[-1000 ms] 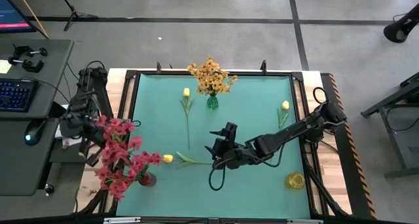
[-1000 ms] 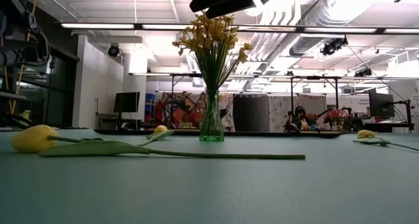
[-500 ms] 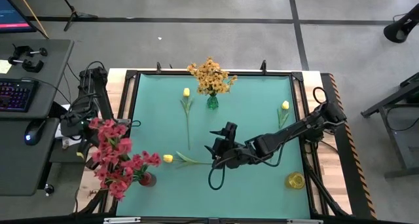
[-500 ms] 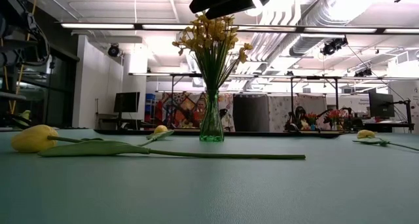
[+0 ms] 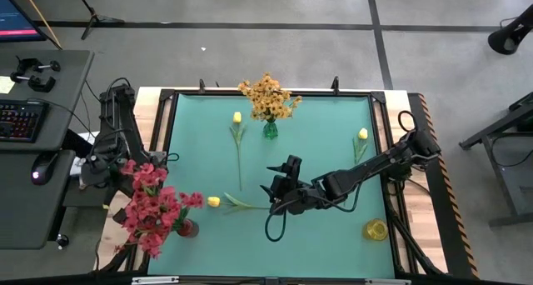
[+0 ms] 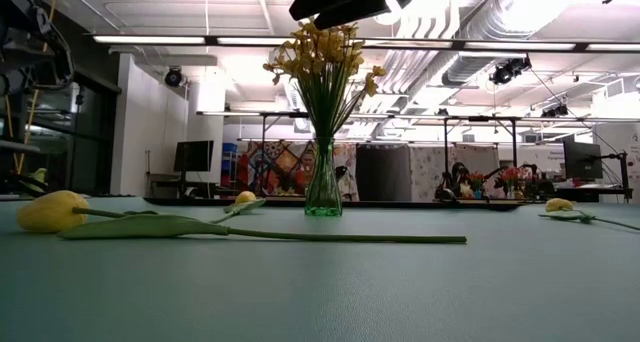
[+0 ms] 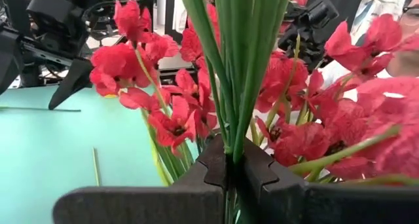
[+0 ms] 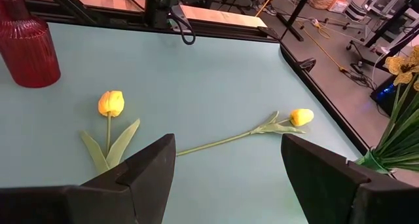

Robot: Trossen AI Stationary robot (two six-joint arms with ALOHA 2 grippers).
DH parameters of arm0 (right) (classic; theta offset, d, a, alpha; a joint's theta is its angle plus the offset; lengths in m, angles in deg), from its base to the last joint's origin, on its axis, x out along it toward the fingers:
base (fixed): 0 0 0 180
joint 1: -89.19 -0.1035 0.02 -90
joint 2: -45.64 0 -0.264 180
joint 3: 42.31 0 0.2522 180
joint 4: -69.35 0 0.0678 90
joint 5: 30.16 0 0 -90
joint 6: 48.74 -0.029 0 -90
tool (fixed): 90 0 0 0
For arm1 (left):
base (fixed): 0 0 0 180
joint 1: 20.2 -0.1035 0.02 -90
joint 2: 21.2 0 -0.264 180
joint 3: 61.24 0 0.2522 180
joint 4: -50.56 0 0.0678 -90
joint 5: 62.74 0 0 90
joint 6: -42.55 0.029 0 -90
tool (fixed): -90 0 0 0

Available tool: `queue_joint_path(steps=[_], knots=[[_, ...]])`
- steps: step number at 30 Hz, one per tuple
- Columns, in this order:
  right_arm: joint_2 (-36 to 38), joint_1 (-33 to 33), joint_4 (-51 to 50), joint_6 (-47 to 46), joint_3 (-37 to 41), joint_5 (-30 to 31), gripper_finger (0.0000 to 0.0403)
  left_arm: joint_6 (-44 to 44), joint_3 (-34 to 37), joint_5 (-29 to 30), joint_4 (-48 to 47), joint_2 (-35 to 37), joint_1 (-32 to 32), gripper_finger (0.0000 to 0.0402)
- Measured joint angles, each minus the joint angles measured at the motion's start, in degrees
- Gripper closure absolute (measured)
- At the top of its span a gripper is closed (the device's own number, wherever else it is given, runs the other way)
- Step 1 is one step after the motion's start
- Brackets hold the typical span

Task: Sort flowers into vase by color
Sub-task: Put the red flower into the red vase

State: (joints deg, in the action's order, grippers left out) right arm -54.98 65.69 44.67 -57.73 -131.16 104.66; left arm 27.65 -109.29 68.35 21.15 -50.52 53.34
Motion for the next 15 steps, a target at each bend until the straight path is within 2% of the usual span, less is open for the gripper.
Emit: queue_joint_path(steps=[8,15], knots=[[0.00,0.00,0.00,-0.04,0.00,0.00,0.0137,-0.04,0.82,0.71,0.89,-0.29,0.02,0.0401],[0.00,0.00,0.00,-0.07,0.00,0.02,0.0137,-5.75,5.79,3.25,0.89,-0.31,0.02,0.0401]])
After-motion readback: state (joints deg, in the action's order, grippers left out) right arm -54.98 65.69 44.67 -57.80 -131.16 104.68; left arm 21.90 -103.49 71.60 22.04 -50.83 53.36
